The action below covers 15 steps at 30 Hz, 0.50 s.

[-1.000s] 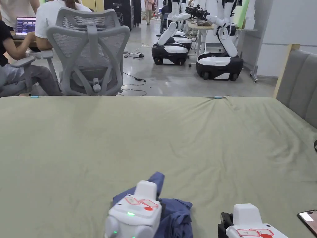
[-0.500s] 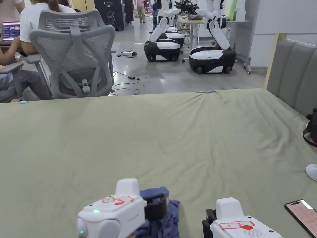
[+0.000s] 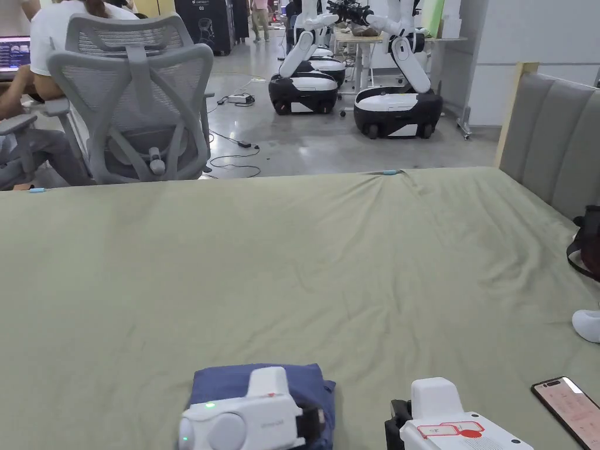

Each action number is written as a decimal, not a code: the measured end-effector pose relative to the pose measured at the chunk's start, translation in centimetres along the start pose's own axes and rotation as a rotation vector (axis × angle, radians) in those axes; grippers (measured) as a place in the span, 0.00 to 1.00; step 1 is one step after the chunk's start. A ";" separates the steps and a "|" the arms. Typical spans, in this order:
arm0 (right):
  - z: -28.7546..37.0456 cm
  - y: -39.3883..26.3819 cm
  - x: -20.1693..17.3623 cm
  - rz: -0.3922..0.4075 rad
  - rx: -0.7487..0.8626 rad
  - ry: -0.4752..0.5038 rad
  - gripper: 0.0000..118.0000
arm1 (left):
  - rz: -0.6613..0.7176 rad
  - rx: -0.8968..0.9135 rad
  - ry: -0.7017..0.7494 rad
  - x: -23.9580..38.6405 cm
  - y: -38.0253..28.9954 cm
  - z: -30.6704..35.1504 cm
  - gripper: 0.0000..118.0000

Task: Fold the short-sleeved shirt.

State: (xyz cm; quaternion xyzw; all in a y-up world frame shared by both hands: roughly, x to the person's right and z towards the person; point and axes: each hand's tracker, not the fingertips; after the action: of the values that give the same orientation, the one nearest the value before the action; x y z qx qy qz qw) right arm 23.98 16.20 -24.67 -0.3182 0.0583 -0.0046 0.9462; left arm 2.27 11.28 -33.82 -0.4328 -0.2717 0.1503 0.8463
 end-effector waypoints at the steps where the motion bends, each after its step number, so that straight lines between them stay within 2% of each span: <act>1: 0.0 0.0 0.1 -0.001 -0.001 -0.004 0.00 | -0.003 -0.021 0.004 0.2 -0.5 -0.8 0.00; 5: 0.0 0.1 0.1 0.003 -0.013 -0.012 0.00 | 0.021 0.004 0.005 0.4 -0.6 -0.6 0.00; 8: -1.0 1.1 -1.2 0.015 -0.026 0.012 0.00 | -0.051 0.078 0.025 0.6 0.6 2.8 0.00; 15: -5.7 4.0 -6.8 0.010 -0.033 0.183 0.00 | 0.038 0.253 0.129 -6.2 2.8 12.5 0.00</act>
State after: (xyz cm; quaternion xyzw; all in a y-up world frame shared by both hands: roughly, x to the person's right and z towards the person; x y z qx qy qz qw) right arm 16.48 16.33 -30.86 -0.3316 0.1461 -0.0279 0.9316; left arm -10.21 18.02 -32.14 -0.3364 -0.1873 0.1713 0.9069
